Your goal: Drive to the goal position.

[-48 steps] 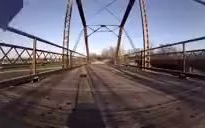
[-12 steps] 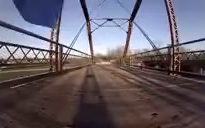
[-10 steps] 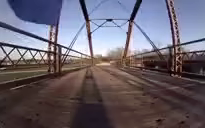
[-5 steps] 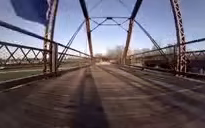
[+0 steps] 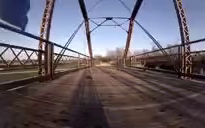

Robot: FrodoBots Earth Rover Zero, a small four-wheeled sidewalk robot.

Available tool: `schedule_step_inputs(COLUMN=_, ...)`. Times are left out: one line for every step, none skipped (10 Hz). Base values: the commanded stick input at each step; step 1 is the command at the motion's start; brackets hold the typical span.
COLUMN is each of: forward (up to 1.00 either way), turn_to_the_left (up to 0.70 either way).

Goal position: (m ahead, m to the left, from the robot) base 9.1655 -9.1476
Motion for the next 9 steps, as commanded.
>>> schedule_step_inputs(forward=0.7, turn_to_the_left=0.0)
schedule_step_inputs(forward=0.7, turn_to_the_left=0.0)
schedule_step_inputs(forward=0.7, turn_to_the_left=0.0)
schedule_step_inputs(forward=0.7, turn_to_the_left=0.0)
schedule_step_inputs(forward=0.7, turn_to_the_left=0.0)
schedule_step_inputs(forward=0.7, turn_to_the_left=0.0)
schedule_step_inputs(forward=0.7, turn_to_the_left=0.0)
schedule_step_inputs(forward=0.7, turn_to_the_left=0.0)
schedule_step_inputs(forward=0.7, turn_to_the_left=0.0)
